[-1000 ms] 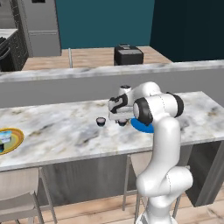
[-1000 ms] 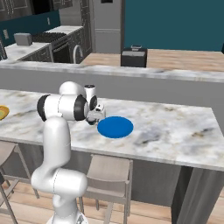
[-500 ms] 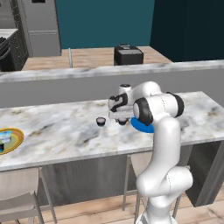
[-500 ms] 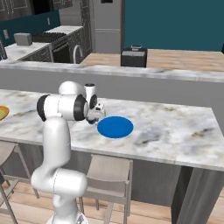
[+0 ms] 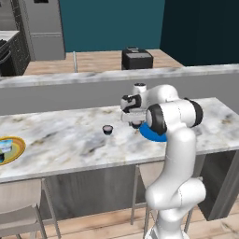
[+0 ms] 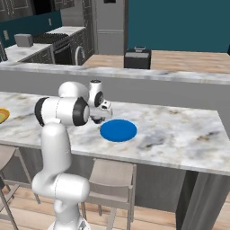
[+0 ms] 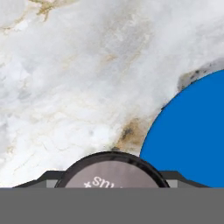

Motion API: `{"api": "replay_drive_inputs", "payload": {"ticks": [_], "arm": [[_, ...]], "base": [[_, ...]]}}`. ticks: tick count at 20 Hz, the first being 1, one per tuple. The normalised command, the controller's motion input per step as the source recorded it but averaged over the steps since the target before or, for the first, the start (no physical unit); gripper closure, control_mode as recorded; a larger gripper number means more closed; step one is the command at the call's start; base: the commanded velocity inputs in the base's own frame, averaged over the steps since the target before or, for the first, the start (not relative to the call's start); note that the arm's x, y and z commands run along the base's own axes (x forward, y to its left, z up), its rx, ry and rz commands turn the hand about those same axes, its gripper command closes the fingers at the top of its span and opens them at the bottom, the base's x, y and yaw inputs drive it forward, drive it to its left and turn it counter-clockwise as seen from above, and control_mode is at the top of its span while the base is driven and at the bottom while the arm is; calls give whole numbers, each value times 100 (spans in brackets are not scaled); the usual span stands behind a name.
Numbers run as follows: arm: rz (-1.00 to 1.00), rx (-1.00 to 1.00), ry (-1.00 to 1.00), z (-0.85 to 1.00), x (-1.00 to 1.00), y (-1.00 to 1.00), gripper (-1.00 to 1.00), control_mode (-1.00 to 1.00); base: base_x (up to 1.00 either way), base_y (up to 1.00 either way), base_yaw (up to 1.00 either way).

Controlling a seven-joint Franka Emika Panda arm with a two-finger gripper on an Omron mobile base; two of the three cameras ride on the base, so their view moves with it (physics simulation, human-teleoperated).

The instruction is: Place two yogurt containers on each plate.

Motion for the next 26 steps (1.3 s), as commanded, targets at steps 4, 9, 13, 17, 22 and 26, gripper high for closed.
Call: {"api": "replay_drive_inputs", "payload": {"ticks": [4, 9, 13, 17, 22, 26], "arm": [[0, 0, 2, 1, -10, -66, 100, -100], [0, 0, 3, 0, 0, -55, 100, -100], [0, 0, 3, 0, 0, -35, 100, -100], [0, 0, 1, -7, 10, -18, 100, -100], [0, 0, 0, -18, 1, -13, 100, -100], [0, 0, 0, -14, 0, -6, 100, -100]], "base": [[0, 0, 0], [0, 0, 0], [0, 0, 0], [0, 0, 0], [0, 0, 0], [0, 0, 0]]}}
